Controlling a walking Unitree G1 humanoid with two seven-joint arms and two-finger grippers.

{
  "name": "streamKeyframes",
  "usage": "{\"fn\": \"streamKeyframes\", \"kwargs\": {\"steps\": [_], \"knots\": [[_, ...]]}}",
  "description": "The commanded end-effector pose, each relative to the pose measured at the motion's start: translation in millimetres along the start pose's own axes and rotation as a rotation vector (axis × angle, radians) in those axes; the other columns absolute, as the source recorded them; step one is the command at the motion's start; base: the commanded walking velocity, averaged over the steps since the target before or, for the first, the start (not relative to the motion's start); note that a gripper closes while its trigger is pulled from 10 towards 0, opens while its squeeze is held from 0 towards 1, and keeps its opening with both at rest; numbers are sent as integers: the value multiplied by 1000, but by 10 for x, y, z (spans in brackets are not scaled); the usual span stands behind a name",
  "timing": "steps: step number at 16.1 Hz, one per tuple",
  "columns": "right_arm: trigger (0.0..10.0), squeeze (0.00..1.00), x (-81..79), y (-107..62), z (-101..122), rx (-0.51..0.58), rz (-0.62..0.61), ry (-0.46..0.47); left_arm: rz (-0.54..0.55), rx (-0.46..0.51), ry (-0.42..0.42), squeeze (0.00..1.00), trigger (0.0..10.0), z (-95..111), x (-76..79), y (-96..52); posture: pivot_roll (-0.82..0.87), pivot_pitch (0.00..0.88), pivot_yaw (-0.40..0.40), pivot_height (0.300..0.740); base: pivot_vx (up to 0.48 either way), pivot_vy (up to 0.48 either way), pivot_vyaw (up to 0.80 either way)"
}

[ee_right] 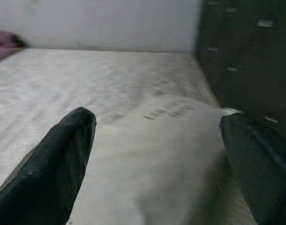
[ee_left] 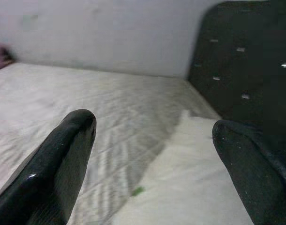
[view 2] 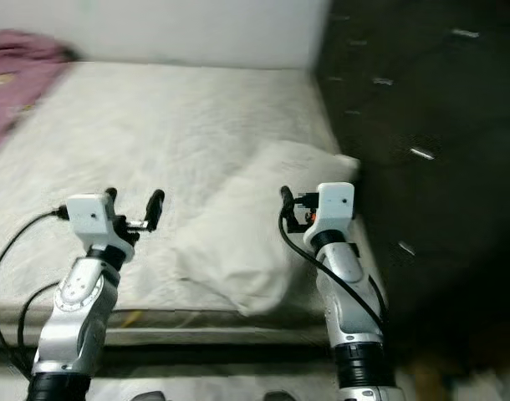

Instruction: Clean up the room

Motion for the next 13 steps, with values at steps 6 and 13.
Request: {"fn": "streamKeyframes", "kwargs": {"steps": [6, 13], "knots": [[10000, 0, -48, 66, 9, 2, 2, 34, 38, -31, -25, 0, 10000, -82, -29, -11, -95, 0, -3, 740, 0, 0, 0], [10000, 0, -68, 54, 91, 22, 11, 55, 32, -24, -43, 0, 10000, -21, 32, -89, -64, 24, -7, 740, 0, 0, 0]]}}
Point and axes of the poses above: a point about 5 cm out from each wrist's last joint towards the gripper, its own y axis pointing out of the wrist towards the gripper, its own z axis along the axis of the wrist's last joint, x = y × z, the point moved 6 cm from there along y, pointing out of the wrist towards the gripper, and after that the axes turned 15 degrees about -y, right-handed, at the moved point
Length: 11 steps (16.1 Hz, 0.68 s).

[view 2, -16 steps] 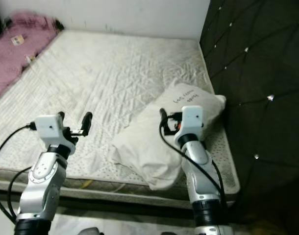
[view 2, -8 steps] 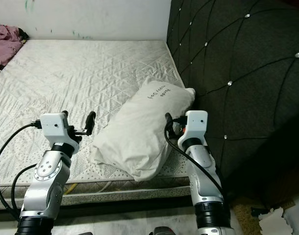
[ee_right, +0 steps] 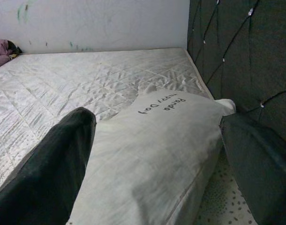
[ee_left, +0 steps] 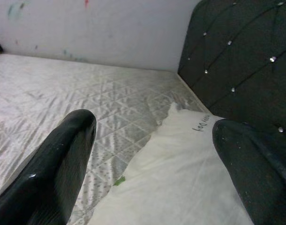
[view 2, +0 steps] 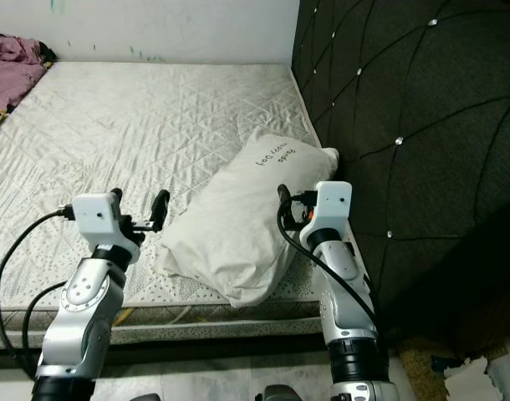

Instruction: Clean up the room

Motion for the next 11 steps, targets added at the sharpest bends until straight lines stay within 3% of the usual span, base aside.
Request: {"fn": "streamKeyframes", "kwargs": {"steps": [1, 6, 11], "knots": [[10000, 0, -3, -8, 71, 20, 2, 11, 42, 10, -3, 0, 10000, 48, -94, -33, -61, 26, -7, 740, 0, 0, 0], [10000, 0, -82, -22, 75, 18, 12, 36, 76, 9, 1, 0, 10000, 66, -172, -90, -49, 29, -9, 740, 0, 0, 0], [10000, 0, -72, -18, 80, 15, 8, 46, 137, 51, 68, 0, 10000, 253, -374, -152, -36, 33, -10, 740, 0, 0, 0]]}}
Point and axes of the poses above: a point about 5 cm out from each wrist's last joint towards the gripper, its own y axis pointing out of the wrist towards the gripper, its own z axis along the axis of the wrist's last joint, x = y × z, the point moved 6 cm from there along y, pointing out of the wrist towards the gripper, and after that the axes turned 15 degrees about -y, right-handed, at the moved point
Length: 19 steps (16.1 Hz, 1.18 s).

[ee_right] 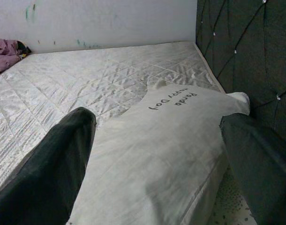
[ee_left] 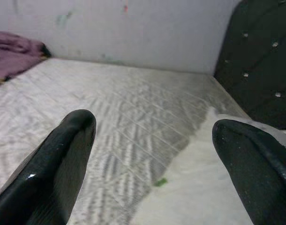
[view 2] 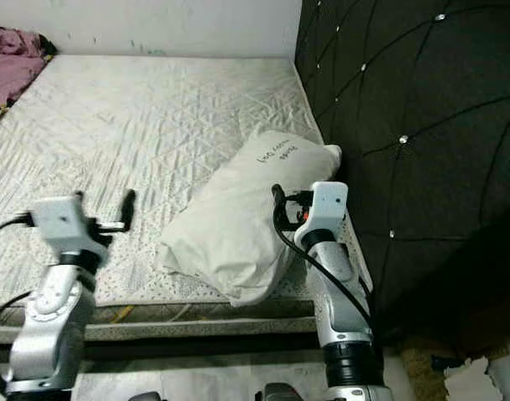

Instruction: Clean up the room

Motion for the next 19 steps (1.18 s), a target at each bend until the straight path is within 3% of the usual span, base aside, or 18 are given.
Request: {"fn": "streamKeyframes", "kwargs": {"steps": [1, 4, 7, 19], "knots": [[10000, 0, 16, 15, 50, 16, -7, -2, 29, -10, 21, 0, 10000, -24, -83, -29, -29, 35, -13, 740, 0, 0, 0], [10000, 0, 28, -7, 0, 10, -2, -13, 82, -37, 37, 0, 10000, -141, -238, -123, -28, 36, -23, 740, 0, 0, 0], [10000, 0, 38, -27, -25, 2, 3, -18, 97, -45, 35, 0, 10000, -164, -276, -162, -31, 50, -26, 736, 0, 0, 0], [10000, 0, -12, 40, -5, 13, 31, -36, 87, -15, 35, 0, 10000, -147, -176, -75, -32, 44, -42, 616, 0, 0, 0]]}}
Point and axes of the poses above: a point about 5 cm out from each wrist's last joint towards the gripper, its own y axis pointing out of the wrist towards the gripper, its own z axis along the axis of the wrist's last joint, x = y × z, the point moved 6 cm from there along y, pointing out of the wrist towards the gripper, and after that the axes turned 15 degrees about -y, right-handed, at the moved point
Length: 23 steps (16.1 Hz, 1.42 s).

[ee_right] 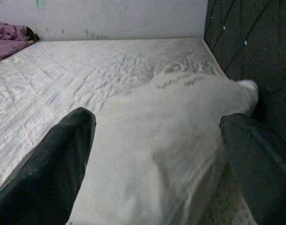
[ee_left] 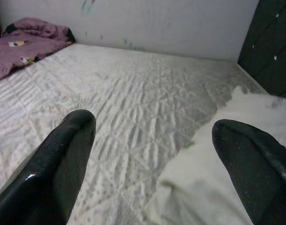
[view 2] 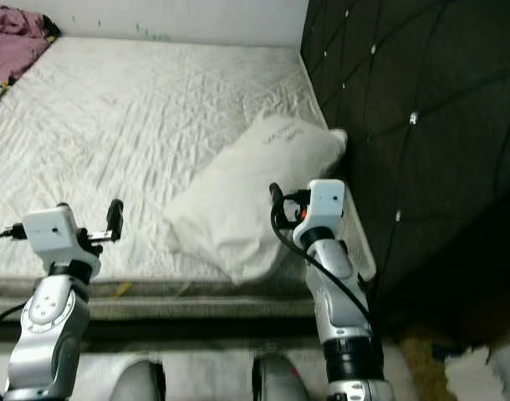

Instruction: Clean up the room

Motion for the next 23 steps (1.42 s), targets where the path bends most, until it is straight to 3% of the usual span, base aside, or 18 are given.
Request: {"fn": "streamKeyframes", "kwargs": {"steps": [1, 10, 23], "knots": [[10000, 0, 11, 2, -15, -3, 4, -8, 8, -12, 9, 0, 10000, -46, -9, 1, -32, 42, -42, 616, 0, 0, 0], [10000, 0, -10, 50, -20, 2, 16, -18, 12, -3, 11, 0, 10000, -32, -54, 9, -21, 23, -49, 616, 27, 0, 0], [10000, 0, -38, 79, -6, 16, 26, -31, -25, 3, 3, 0, 10000, -29, 32, 46, -23, 10, -48, 616, 407, 0, 0]]}}
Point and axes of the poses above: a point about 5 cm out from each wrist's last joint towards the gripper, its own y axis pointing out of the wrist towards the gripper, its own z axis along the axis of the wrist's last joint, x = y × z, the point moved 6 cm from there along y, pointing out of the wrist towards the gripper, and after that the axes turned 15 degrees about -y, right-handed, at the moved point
